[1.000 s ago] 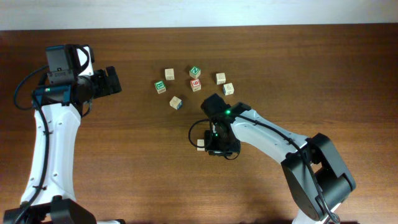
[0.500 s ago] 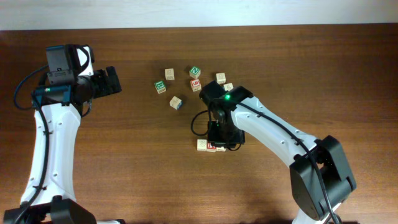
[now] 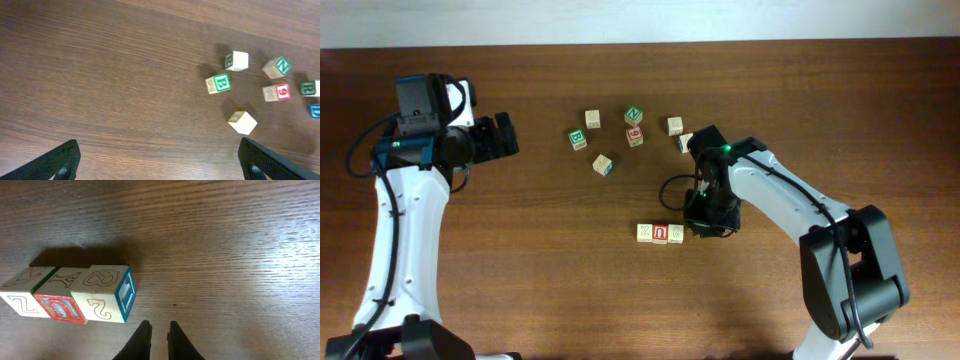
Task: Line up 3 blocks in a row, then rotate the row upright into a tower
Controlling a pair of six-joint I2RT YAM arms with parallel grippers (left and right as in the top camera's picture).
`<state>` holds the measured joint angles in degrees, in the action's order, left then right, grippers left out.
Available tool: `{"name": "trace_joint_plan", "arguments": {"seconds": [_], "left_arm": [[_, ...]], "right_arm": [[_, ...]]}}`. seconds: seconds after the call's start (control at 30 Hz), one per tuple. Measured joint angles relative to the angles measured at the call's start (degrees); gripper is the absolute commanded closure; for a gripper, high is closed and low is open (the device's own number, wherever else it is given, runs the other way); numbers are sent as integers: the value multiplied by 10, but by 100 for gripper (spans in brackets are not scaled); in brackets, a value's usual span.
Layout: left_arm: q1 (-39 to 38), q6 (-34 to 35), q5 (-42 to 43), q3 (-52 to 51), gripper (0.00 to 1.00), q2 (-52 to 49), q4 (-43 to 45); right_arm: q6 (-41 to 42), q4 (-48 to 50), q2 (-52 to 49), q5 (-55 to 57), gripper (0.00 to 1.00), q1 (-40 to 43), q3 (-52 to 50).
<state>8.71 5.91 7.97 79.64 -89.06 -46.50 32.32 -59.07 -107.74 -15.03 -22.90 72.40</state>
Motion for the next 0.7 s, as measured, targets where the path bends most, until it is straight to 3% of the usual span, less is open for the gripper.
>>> {"name": "trace_joint_plan", "arguments": {"seconds": [0.1,0.13,0.3,0.4,0.53,0.7], "left_arm": [[-8,9,44,2,44,-9,-30],[-22,21,53,2,57,-25,-41],[-130,105,70,4,89,-132,-73],[-188,125,71,4,95,-172,-85],[-257,136,73,4,95,-207,-86],[-275,156,73,4,96,-212,-92]], "right_arm": [[0,26,0,-3,86,0,-16],[0,35,0,-4,86,0,-21],[0,56,0,-6,85,0,-23],[0,60,0,-6,85,0,-23],[0,64,0,-9,86,-1,-23],[0,67,0,-10,86,-18,-23]]}}
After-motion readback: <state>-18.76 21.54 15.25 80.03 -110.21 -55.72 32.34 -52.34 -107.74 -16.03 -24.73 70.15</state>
